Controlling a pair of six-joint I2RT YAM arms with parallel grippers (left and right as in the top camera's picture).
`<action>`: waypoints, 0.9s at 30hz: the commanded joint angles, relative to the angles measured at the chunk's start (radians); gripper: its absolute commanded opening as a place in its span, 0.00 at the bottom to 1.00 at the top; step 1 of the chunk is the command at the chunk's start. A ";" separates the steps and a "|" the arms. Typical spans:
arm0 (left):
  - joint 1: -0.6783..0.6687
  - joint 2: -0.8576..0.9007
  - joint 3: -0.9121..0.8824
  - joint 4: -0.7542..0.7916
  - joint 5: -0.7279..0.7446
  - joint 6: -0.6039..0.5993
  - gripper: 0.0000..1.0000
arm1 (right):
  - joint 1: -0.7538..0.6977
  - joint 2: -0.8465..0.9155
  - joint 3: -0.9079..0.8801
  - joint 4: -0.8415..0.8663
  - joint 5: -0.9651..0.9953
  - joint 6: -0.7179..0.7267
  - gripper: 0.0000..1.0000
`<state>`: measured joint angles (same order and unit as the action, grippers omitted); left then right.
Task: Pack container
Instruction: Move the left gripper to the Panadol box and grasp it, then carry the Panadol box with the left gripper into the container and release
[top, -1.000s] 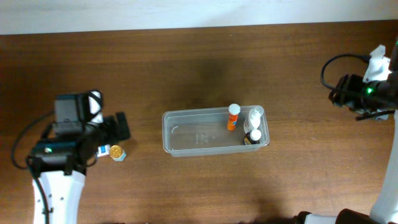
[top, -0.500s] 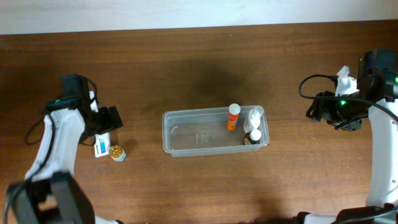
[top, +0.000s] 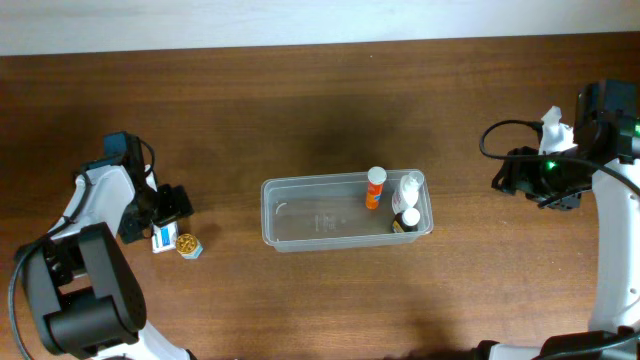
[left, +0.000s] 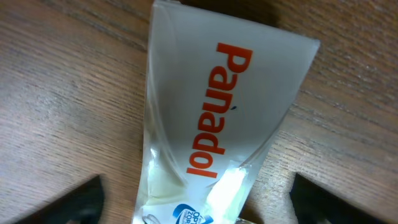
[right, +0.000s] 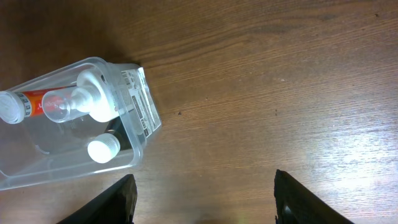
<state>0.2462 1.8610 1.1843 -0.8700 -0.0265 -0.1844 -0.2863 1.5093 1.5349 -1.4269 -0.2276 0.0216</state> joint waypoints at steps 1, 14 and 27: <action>0.003 0.013 0.007 0.003 0.005 -0.005 0.67 | 0.006 -0.002 -0.006 0.003 -0.012 -0.011 0.63; 0.003 -0.007 0.048 -0.054 0.016 -0.006 0.36 | 0.006 -0.002 -0.006 0.002 -0.012 -0.011 0.63; -0.187 -0.365 0.316 -0.171 0.197 0.141 0.35 | 0.006 -0.002 -0.006 0.003 -0.012 -0.011 0.63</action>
<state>0.1658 1.5959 1.4780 -1.0397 0.0528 -0.1555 -0.2863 1.5093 1.5349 -1.4269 -0.2279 0.0212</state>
